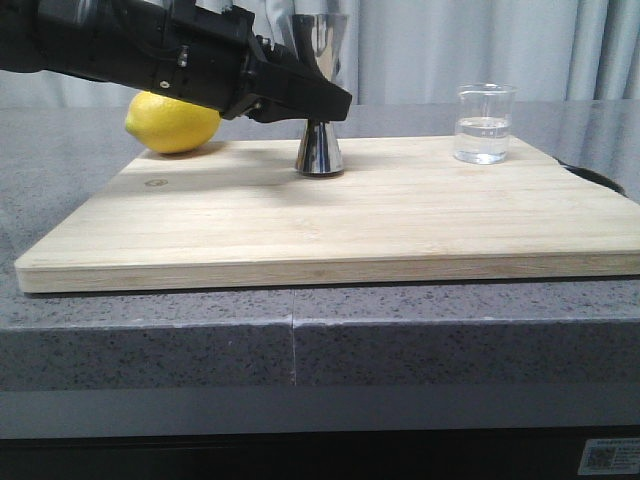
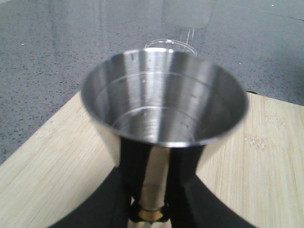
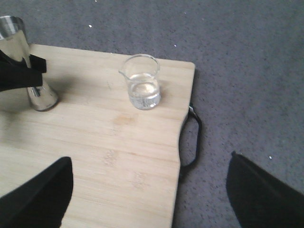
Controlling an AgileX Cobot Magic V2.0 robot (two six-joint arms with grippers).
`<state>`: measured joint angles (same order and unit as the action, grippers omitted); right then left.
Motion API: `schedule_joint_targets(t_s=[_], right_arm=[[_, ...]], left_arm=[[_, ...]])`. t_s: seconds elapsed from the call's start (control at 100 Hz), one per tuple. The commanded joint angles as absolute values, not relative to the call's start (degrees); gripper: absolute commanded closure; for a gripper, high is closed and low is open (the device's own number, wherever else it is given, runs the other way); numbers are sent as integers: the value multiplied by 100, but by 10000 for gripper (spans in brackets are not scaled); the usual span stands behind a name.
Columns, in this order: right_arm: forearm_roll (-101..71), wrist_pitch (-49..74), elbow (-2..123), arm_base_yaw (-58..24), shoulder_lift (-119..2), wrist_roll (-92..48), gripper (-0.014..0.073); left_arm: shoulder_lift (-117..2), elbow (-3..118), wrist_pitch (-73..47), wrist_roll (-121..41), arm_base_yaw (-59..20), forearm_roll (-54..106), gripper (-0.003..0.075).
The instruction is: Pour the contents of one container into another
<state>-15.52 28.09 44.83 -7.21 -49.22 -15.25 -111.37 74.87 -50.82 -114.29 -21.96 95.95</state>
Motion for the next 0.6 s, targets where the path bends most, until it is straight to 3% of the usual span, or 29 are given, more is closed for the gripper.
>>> schedule_joint_targets(t_s=[0.0, 0.59], right_arm=[[-1625, 2031, 4699, -917, -5130, -1605, 0], [-1625, 0, 4699, -1660, -6851, -1605, 0]], left_arm=[[-10839, 7650, -5426, -11471, -2236, 9985, 739], [-10839, 7650, -5426, -11471, -2236, 10018, 739]])
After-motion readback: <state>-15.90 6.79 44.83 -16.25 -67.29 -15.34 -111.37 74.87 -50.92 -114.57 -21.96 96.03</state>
